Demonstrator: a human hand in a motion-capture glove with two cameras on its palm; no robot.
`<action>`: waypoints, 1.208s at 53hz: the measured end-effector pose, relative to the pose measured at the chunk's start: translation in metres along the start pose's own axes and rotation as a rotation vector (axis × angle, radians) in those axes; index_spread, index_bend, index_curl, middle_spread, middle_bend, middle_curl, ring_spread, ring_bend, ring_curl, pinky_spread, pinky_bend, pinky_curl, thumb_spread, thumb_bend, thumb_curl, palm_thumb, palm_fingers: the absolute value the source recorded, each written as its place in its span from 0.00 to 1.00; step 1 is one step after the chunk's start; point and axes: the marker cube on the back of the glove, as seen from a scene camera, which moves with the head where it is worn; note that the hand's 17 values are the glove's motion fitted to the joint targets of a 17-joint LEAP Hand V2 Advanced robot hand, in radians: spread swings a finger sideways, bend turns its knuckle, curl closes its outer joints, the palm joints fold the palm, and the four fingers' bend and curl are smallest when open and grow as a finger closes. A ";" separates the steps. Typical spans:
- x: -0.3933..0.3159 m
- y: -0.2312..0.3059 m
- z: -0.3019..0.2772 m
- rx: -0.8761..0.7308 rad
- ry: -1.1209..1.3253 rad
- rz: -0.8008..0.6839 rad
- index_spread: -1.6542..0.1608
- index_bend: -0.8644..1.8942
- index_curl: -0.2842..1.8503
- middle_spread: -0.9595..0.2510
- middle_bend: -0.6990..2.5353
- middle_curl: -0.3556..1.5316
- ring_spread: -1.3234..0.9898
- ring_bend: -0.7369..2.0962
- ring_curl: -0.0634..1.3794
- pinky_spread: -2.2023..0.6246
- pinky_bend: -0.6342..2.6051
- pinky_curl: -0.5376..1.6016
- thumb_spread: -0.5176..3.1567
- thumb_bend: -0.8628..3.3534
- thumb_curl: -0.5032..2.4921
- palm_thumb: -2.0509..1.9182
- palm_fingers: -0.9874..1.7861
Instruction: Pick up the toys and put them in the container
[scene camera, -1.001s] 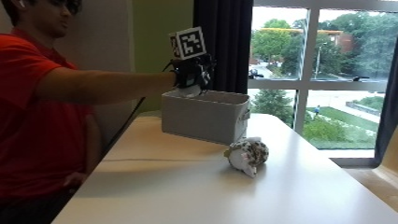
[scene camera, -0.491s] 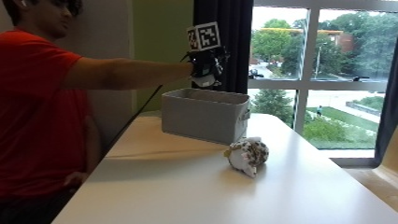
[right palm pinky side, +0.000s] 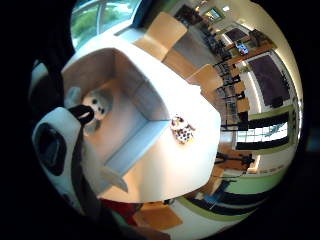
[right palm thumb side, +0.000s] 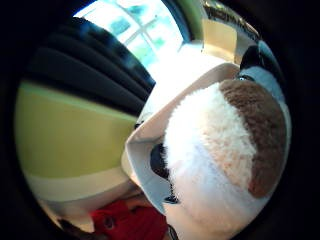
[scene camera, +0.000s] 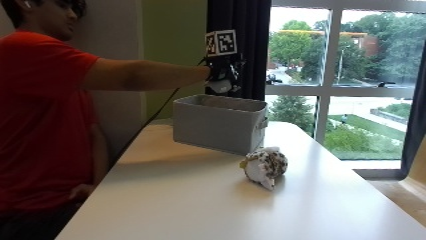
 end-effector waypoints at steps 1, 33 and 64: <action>-0.001 0.000 0.000 -0.005 0.004 -0.003 0.71 0.53 0.58 0.59 0.54 0.50 0.41 0.67 0.41 0.62 0.49 0.46 0.21 0.20 0.51 0.63 0.76; 0.018 0.040 0.001 -0.279 -0.009 -0.070 0.73 0.34 0.36 0.71 0.30 0.38 0.51 0.41 0.23 0.77 0.55 0.45 0.43 0.19 0.38 0.50 0.25; 0.118 0.085 0.021 -0.236 0.106 0.075 0.72 0.37 0.28 0.72 0.27 0.36 0.53 0.33 0.23 0.80 0.46 0.40 0.44 0.19 0.28 0.50 0.32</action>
